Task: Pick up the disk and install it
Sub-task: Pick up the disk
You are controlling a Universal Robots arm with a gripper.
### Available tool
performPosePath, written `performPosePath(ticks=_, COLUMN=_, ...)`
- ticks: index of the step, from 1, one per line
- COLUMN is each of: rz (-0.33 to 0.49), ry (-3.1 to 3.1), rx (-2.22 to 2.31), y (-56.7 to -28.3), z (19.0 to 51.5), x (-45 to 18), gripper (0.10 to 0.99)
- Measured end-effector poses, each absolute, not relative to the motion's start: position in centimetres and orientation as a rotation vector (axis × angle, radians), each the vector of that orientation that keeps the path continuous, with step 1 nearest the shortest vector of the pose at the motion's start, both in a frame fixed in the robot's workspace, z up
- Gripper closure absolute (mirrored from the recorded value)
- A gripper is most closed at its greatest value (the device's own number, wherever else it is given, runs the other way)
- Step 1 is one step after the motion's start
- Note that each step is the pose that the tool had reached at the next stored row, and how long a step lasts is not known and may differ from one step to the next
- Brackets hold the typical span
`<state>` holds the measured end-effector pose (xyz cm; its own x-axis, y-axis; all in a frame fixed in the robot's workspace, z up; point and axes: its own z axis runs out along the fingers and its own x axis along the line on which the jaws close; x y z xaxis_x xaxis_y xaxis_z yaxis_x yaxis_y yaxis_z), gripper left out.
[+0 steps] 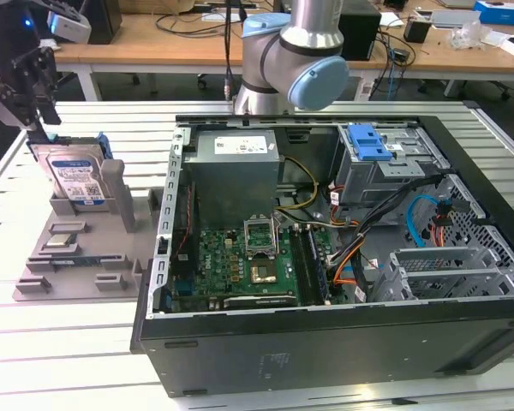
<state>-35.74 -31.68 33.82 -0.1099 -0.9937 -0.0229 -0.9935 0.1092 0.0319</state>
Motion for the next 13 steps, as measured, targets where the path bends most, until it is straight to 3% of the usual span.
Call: performPosePath(ticks=13, rz=-0.063, ry=-2.249, rx=2.18, y=-31.7, z=30.2, x=-35.4, gripper=0.604)
